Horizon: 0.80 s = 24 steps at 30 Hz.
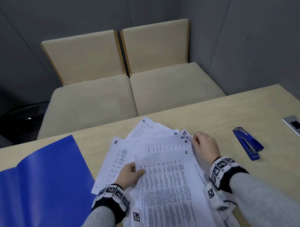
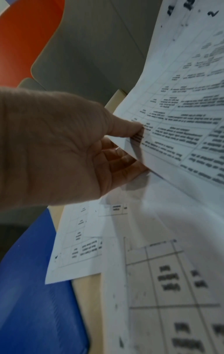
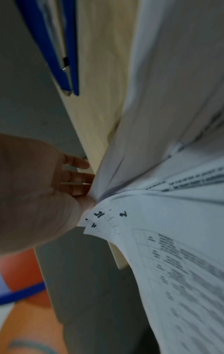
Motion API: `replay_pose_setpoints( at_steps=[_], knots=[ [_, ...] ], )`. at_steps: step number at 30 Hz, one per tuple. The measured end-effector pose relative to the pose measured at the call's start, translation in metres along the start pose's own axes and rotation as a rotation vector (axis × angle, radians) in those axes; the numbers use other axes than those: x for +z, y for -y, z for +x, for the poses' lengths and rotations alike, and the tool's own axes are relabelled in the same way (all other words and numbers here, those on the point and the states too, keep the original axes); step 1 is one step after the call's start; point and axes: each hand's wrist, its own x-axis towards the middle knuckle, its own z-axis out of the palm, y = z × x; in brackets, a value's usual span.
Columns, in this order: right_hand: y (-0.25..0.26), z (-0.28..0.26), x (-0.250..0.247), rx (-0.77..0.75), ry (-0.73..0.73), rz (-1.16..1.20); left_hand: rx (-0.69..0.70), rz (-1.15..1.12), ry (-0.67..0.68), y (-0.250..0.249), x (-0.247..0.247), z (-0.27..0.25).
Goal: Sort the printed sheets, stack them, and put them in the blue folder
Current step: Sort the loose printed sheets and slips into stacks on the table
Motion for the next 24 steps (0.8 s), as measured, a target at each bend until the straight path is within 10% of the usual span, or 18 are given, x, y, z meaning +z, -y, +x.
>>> replay_pose_setpoints(
  at_steps=[4, 15, 24],
  knots=[
    [0.012, -0.017, -0.025, -0.041, -0.033, 0.116, 0.009, 0.008, -0.072, -0.003, -0.004, -0.003],
    [0.019, 0.031, -0.204, 0.175, -0.869, 0.735, -0.029, -0.042, -0.093, -0.013, -0.004, -0.014],
    [-0.024, -0.006, -0.063, 0.537, -0.005, 0.632, -0.067, -0.115, -0.102, -0.014, -0.001, -0.016]
  ],
)
